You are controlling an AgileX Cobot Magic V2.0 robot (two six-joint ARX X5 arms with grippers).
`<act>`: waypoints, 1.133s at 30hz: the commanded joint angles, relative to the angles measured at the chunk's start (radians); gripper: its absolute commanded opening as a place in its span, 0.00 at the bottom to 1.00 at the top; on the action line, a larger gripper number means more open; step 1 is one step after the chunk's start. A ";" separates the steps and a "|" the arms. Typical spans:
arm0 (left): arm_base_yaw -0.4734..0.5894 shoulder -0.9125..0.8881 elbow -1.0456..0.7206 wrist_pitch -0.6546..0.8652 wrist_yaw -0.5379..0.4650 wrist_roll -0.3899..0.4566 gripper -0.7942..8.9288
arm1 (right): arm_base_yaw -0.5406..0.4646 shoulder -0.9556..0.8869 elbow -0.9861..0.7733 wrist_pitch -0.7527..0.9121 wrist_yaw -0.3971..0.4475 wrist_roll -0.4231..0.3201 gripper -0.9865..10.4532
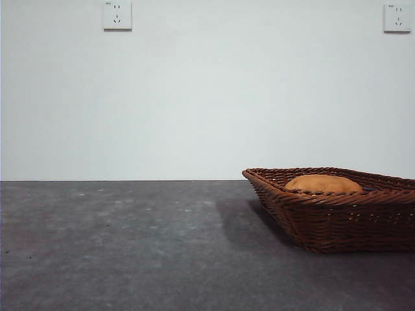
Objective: Help me put the vegetables on the table into the basket
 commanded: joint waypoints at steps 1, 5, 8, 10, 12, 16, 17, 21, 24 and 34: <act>-0.003 0.005 -0.010 0.009 -0.001 -0.007 0.08 | -0.002 -0.003 -0.008 0.008 0.001 0.011 0.09; -0.003 0.018 -0.010 0.009 -0.001 -0.007 0.08 | -0.002 -0.003 -0.006 0.003 0.001 0.010 0.09; -0.003 0.018 -0.010 0.009 -0.001 -0.007 0.08 | -0.002 -0.002 -0.006 0.001 0.001 0.010 0.09; -0.003 0.018 -0.010 0.009 -0.001 -0.007 0.08 | -0.002 -0.002 -0.006 0.001 0.001 0.010 0.09; -0.003 0.018 -0.010 0.009 -0.001 -0.007 0.08 | -0.002 -0.002 -0.006 0.001 0.001 0.010 0.09; -0.003 0.018 -0.010 0.009 -0.001 -0.007 0.08 | -0.002 -0.002 -0.006 0.001 0.001 0.010 0.09; -0.003 0.018 -0.010 0.009 -0.001 -0.007 0.08 | -0.002 -0.002 -0.006 0.001 0.001 0.010 0.09; -0.003 0.018 -0.010 0.009 -0.001 -0.007 0.08 | -0.002 -0.002 -0.006 0.001 0.001 0.010 0.09; -0.003 0.018 -0.010 0.009 -0.001 -0.007 0.08 | -0.002 -0.002 -0.006 0.001 0.001 0.010 0.09; -0.003 0.018 -0.010 0.009 -0.001 -0.007 0.08 | -0.002 -0.002 -0.006 0.001 0.001 0.011 0.09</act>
